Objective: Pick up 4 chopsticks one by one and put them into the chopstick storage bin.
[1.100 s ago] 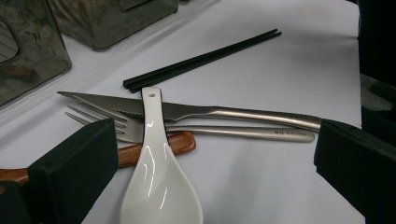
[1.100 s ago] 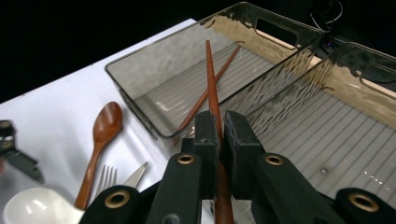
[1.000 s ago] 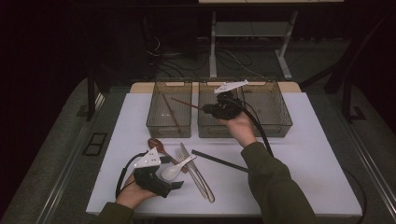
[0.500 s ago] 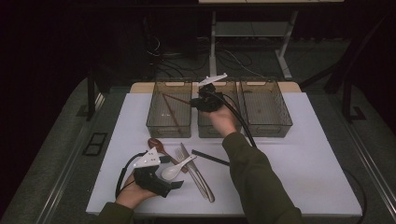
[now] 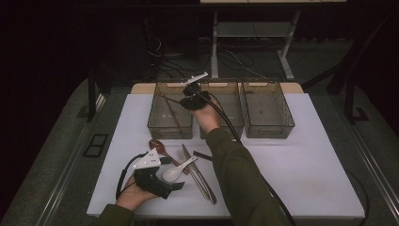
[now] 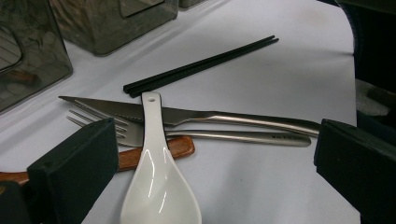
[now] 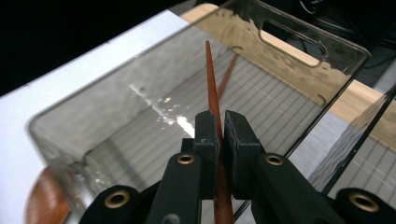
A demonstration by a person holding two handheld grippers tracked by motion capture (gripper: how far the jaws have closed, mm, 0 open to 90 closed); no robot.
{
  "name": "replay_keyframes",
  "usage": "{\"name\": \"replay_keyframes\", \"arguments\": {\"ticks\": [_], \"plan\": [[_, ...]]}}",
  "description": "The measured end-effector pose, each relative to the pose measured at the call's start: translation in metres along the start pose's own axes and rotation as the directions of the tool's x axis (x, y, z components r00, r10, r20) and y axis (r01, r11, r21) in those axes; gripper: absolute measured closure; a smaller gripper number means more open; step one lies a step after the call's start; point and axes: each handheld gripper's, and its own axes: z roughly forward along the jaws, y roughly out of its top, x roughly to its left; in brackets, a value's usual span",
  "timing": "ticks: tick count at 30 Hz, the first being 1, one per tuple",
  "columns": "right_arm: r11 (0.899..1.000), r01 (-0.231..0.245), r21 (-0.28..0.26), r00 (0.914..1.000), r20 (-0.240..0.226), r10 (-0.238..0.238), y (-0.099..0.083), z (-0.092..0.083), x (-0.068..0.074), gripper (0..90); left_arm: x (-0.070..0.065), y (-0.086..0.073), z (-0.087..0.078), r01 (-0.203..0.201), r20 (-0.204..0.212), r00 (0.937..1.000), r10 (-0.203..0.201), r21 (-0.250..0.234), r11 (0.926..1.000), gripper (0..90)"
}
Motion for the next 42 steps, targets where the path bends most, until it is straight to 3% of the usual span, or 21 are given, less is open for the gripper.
{"name": "replay_keyframes", "arguments": {"ticks": [4,8,17,22,27,31,34,36,38,42], "plan": [[1.0,-0.006,0.012,1.0,0.006,0.006,0.0,0.01,0.001,83.4,0.0,0.0,0.0,0.001,0.003,1.0,-0.001,-0.001,1.0,0.0],[1.0,-0.015,-0.003,0.9999,-0.008,0.015,0.002,0.013,0.003,69.0,0.001,0.0,-0.001,0.0,0.006,1.0,0.0,-0.004,1.0,0.0],[0.999,-0.05,0.003,0.9967,-0.064,0.05,-0.002,0.004,-0.001,50.8,0.001,0.0,0.0,-0.006,0.004,1.0,0.006,0.001,1.0,0.0],[0.999,-0.05,-0.009,0.9959,-0.076,0.049,-0.01,-0.009,-0.005,44.2,0.001,0.0,0.0,-0.012,0.004,0.9999,0.012,0.005,0.9999,0.0],[0.997,-0.042,-0.067,0.9943,-0.101,0.035,-0.021,-0.029,-0.009,40.1,0.001,0.0,0.001,-0.009,-0.001,1.0,0.009,0.004,1.0,0.0],[0.995,-0.041,-0.088,0.9907,-0.133,0.029,-0.031,-0.045,-0.012,28.9,0.0,-0.001,0.001,-0.002,-0.001,1.0,0.002,0.003,1.0,0.0],[0.994,-0.01,-0.113,0.9943,-0.107,-0.003,-0.038,-0.057,-0.011,23.9,0.0,-0.001,0.001,-0.005,-0.002,1.0,0.005,0.008,1.0,0.0],[0.993,-0.021,-0.117,0.9926,-0.121,0.006,-0.042,-0.064,-0.012,20.5,0.0,-0.001,0.001,-0.002,-0.002,1.0,0.002,0.013,0.9999,0.0],[0.992,-0.034,-0.125,0.9879,-0.155,0.014,-0.047,-0.071,-0.014,19.1,0.0,-0.002,0.002,0.0,-0.005,1.0,0.0,0.015,0.9999,0.0],[0.989,-0.032,-0.145,0.9871,-0.16,0.009,-0.057,-0.084,-0.014,18.1,0.0,-0.002,0.002,0.006,-0.005,1.0,-0.006,0.015,0.9999,0.0]]}}
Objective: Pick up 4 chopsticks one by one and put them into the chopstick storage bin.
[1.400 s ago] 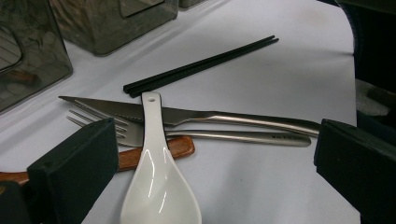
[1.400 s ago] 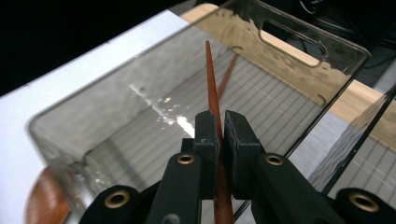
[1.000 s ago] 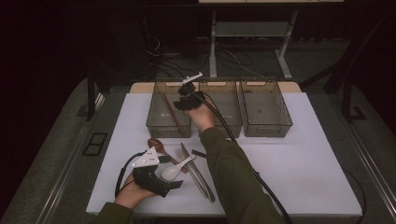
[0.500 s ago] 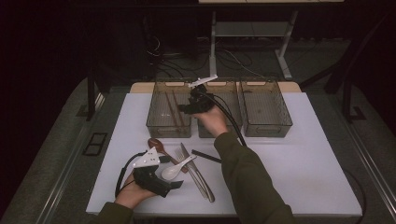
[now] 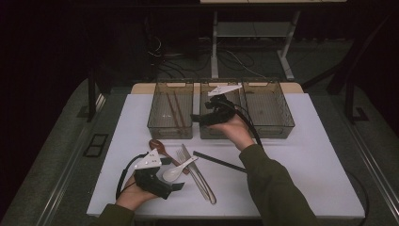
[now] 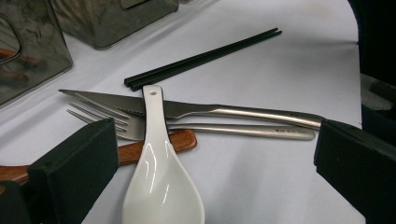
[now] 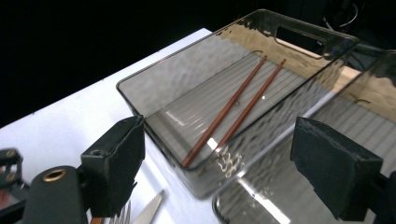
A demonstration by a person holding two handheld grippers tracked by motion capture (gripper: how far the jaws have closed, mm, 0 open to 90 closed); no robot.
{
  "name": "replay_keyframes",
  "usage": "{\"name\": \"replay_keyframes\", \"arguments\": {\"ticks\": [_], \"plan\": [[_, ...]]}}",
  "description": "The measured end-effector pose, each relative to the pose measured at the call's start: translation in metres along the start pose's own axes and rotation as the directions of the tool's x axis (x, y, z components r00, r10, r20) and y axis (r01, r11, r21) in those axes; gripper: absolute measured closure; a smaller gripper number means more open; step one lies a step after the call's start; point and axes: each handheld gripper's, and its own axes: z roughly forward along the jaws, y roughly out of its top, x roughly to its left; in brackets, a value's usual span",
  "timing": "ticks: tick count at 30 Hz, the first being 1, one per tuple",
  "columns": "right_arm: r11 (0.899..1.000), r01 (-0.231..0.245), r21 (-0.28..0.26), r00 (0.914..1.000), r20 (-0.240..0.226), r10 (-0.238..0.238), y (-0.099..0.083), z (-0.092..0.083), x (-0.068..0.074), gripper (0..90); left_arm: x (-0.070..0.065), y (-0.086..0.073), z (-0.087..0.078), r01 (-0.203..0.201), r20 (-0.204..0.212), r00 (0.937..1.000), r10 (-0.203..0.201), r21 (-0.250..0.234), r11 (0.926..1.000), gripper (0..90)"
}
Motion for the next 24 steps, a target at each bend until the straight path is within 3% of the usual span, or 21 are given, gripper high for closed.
{"name": "replay_keyframes", "arguments": {"ticks": [5,9,12,20,24], "plan": [[1.0,0.006,-0.003,1.0,-0.008,-0.006,-0.011,-0.017,0.0,18.1,0.0,0.0,0.0,0.0,-0.005,1.0,0.0,0.002,1.0,0.0],[0.999,-0.03,-0.011,0.9991,-0.03,0.03,-0.023,-0.03,-0.001,14.2,0.0,0.0,-0.002,0.001,-0.013,0.9999,-0.001,0.006,1.0,0.0],[1.0,0.002,-0.015,1.0,-0.009,-0.002,-0.034,-0.041,0.0,12.2,0.001,-0.001,-0.003,-0.003,-0.016,0.9999,0.003,0.005,1.0,0.0],[1.0,0.006,0.013,1.0,0.005,-0.006,-0.07,-0.064,0.003,12.2,0.002,0.0,-0.002,-0.002,-0.017,0.9999,0.003,0.011,0.9999,0.0],[1.0,-0.007,-0.003,1.0,0.005,0.007,-0.087,-0.078,0.001,12.2,0.002,0.0,-0.002,-0.006,-0.017,0.9998,0.006,0.011,0.9999,0.0]]}}
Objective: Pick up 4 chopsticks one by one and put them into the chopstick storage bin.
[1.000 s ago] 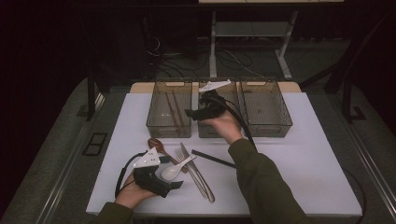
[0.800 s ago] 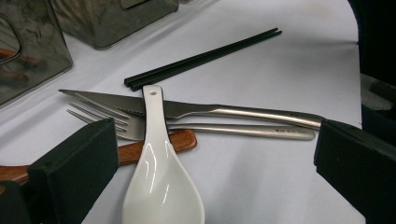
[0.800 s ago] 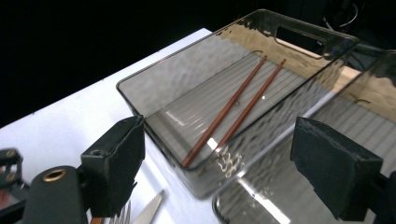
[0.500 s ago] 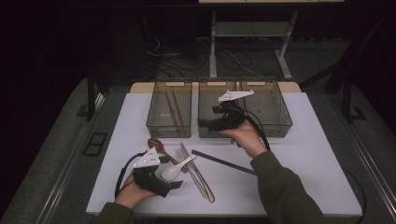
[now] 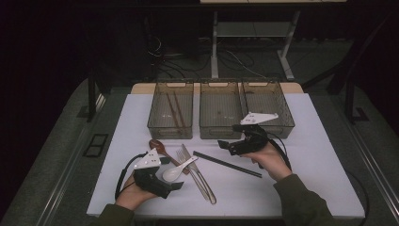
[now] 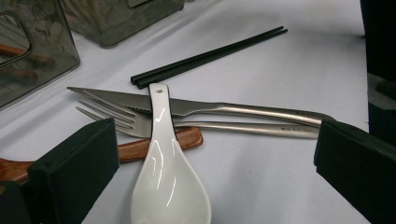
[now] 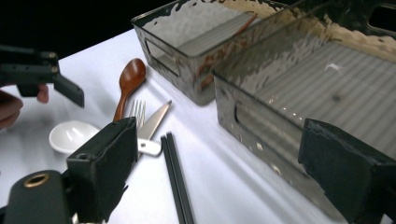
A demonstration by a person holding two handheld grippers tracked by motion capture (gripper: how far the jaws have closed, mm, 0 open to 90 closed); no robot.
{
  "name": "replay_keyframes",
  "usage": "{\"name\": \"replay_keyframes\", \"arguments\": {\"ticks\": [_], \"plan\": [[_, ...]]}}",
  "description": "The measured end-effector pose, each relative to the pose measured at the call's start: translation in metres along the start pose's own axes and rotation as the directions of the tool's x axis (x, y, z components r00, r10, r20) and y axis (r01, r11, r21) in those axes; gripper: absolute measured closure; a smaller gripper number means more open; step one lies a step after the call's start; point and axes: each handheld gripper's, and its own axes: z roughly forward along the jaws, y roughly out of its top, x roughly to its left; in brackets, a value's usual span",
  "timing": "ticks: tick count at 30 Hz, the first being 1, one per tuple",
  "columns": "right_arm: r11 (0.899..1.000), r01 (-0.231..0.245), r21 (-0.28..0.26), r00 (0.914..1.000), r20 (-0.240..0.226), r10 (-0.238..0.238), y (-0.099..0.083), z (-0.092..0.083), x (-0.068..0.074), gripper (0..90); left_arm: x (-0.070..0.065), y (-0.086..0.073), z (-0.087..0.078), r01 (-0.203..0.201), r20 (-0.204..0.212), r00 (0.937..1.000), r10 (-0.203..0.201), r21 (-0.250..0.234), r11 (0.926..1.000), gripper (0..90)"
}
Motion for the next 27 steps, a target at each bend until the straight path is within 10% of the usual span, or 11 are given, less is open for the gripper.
{"name": "replay_keyframes", "arguments": {"ticks": [27], "plan": [[1.0,-0.018,-0.01,0.9941,0.107,0.018,-0.095,-0.084,-0.015,12.3,0.001,0.0,0.0,0.005,-0.017,0.9998,-0.005,-0.005,1.0,0.0]]}}
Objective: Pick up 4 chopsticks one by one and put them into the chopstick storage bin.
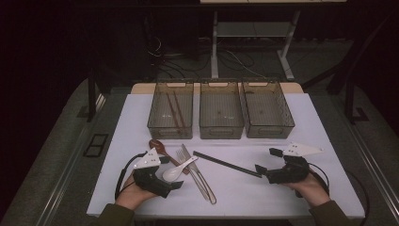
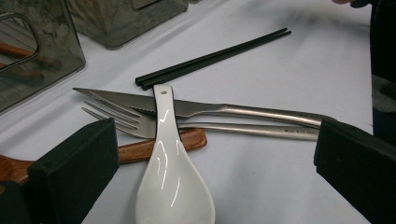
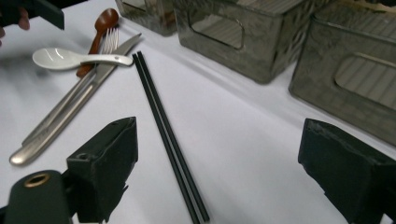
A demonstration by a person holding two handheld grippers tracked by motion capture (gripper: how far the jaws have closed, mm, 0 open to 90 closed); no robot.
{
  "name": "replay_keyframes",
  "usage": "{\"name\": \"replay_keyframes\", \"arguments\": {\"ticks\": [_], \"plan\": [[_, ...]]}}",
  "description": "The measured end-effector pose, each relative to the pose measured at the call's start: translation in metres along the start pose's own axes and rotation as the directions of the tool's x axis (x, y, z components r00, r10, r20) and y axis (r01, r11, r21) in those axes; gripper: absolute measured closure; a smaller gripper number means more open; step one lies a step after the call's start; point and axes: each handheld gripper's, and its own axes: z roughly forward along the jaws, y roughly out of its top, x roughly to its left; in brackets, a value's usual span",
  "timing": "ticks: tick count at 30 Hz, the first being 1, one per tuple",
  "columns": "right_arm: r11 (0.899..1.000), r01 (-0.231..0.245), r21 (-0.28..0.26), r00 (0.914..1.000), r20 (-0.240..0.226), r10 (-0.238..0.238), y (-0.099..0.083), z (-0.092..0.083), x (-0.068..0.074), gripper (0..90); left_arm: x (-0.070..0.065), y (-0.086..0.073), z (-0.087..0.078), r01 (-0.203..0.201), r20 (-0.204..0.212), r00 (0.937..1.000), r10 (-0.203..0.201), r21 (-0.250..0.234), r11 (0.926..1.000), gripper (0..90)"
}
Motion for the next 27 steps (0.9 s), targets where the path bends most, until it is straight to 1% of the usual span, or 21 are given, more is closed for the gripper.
{"name": "replay_keyframes", "arguments": {"ticks": [5,7,11,12,14,15,17,18,20,21,22,24,25,26,27], "plan": [[1.0,-0.007,-0.001,1.0,0.001,0.007,-0.01,-0.012,0.001,12.3,0.001,0.0,-0.001,0.0,-0.009,1.0,0.0,0.003,1.0,0.0],[1.0,0.006,0.001,1.0,0.006,-0.006,-0.015,-0.016,0.002,12.2,0.001,0.0,-0.001,-0.003,-0.011,0.9999,0.003,0.004,1.0,0.0],[1.0,0.002,0.013,0.9999,0.014,-0.002,-0.022,-0.022,0.002,12.3,0.002,0.001,-0.002,-0.005,-0.017,0.9998,0.005,0.004,1.0,0.0],[1.0,0.008,0.015,0.9998,0.018,-0.008,-0.023,-0.022,0.001,12.3,0.002,0.001,-0.002,-0.005,-0.016,0.9999,0.005,0.001,1.0,0.9],[1.0,0.004,0.018,0.9999,0.016,-0.004,-0.023,-0.021,0.0,12.8,0.003,0.001,-0.001,-0.004,-0.014,0.9999,0.004,0.006,1.0,2.5],[1.0,0.006,0.023,0.9998,0.018,-0.006,-0.022,-0.02,-0.001,15.6,0.003,0.001,-0.001,-0.003,-0.014,0.9999,0.003,0.006,1.0,2.6],[0.999,0.007,0.046,0.9998,0.017,-0.008,-0.021,-0.017,-0.002,15.6,0.002,0.001,-0.001,-0.002,-0.012,0.9999,0.002,0.007,1.0,2.8],[0.998,0.007,0.066,0.9999,0.014,-0.008,-0.021,-0.015,-0.003,16.2,0.002,0.001,-0.001,-0.005,-0.013,0.9999,0.005,0.008,1.0,2.9],[0.996,0.016,0.088,0.9999,-0.003,-0.016,-0.019,-0.012,-0.004,17.3,0.001,0.001,-0.001,-0.002,-0.012,0.9999,0.002,0.009,1.0,3.2],[0.996,0.014,0.092,0.9999,-0.011,-0.013,-0.017,-0.011,-0.004,21.3,0.002,0.001,-0.001,-0.003,-0.012,0.9999,0.003,0.008,1.0,3.3],[0.995,0.018,0.095,0.9997,-0.02,-0.017,-0.016,-0.01,-0.004,29.0,0.002,0.001,-0.001,-0.002,-0.012,0.9999,0.003,0.008,1.0,3.3],[0.994,0.026,0.107,0.9994,-0.026,-0.023,-0.014,-0.007,-0.003,36.9,0.002,0.001,-0.001,-0.002,-0.011,0.9999,0.002,0.007,1.0,3.4],[0.993,0.031,0.115,0.9988,-0.04,-0.026,-0.014,-0.005,-0.003,41.9,0.002,0.001,-0.001,-0.003,-0.011,0.9999,0.003,0.008,1.0,3.5],[0.992,0.038,0.122,0.9982,-0.049,-0.032,-0.013,-0.003,-0.003,44.8,0.002,0.001,-0.001,-0.003,-0.01,0.9999,0.003,0.007,1.0,3.5],[0.991,0.034,0.129,0.9983,-0.051,-0.028,-0.013,-0.001,-0.002,47.5,0.002,0.001,-0.001,-0.003,-0.01,0.9999,0.003,0.006,1.0,3.6]]}}
